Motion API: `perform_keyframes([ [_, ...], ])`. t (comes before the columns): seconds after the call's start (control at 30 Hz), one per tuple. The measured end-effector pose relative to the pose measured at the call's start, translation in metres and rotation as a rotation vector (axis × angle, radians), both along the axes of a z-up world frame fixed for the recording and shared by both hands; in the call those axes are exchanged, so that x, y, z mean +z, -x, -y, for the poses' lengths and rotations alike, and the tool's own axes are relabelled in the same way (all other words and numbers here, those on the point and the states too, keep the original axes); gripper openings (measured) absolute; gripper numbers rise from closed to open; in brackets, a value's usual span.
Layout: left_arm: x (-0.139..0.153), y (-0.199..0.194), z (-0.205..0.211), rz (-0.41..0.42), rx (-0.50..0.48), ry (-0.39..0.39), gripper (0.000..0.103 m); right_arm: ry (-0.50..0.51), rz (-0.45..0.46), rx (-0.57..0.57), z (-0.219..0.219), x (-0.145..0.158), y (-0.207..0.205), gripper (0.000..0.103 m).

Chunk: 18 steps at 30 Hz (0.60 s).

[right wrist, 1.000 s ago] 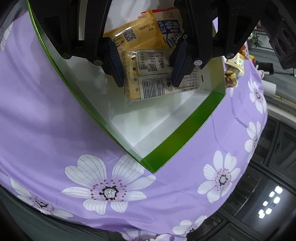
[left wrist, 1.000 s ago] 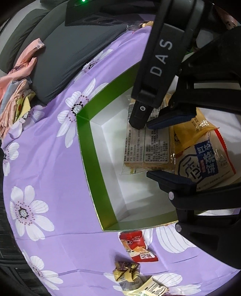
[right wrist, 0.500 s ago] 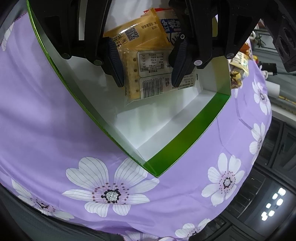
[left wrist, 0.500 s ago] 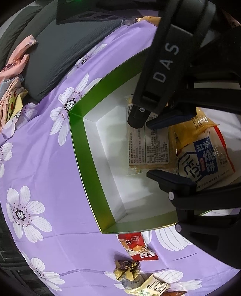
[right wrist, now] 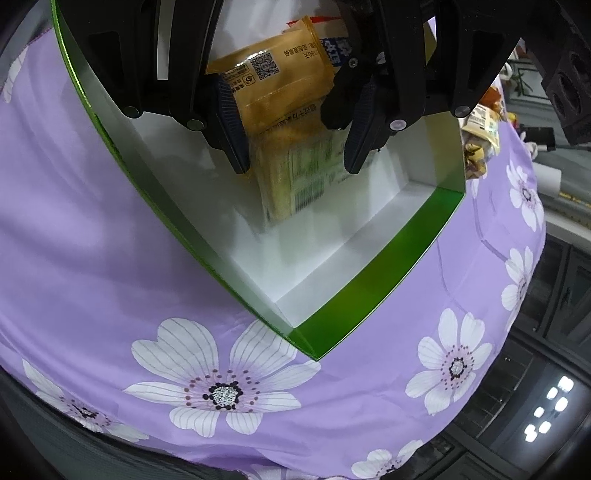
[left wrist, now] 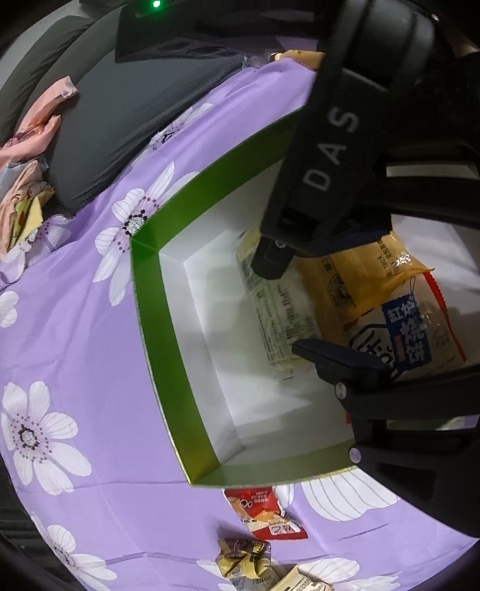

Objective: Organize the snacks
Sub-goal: 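Lower the cracker pack into the box and open the right gripper, then move the right gripper back to the pile toward the orange panda bag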

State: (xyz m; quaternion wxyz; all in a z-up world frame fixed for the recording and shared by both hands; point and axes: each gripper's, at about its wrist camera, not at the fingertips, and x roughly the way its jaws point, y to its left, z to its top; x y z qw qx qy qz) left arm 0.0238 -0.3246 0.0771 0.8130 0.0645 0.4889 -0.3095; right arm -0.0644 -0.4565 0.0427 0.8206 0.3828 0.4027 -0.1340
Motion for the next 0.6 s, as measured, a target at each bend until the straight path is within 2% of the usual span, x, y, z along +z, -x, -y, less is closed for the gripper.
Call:
perform_keyframes([
  [0.13,0.012,0.008,-0.011,0.04,0.01,0.021,0.044,0.025,0.039,-0.016,-0.001,0.011,0.007,0.055],
  [0.3,0.042,0.018,-0.047,0.088,0.051,0.083,0.05,0.077,0.103,-0.017,-0.009,0.031,0.015,0.055],
  [0.37,0.054,0.021,-0.07,0.109,0.087,0.104,0.061,0.097,0.133,-0.01,-0.016,0.041,0.015,0.058],
  [0.43,0.065,0.024,-0.093,0.131,0.123,0.122,0.062,0.114,0.17,0.005,-0.025,0.05,0.015,0.069],
  [0.5,0.074,0.027,-0.117,0.158,0.161,0.123,0.07,0.137,0.203,0.024,-0.036,0.06,0.016,0.07],
  [0.57,0.084,0.03,-0.143,0.196,0.206,0.111,0.082,0.16,0.226,0.041,-0.046,0.068,0.015,0.072],
  [0.6,0.088,0.031,-0.155,0.212,0.229,0.105,0.083,0.173,0.248,0.054,-0.053,0.073,0.015,0.075],
])
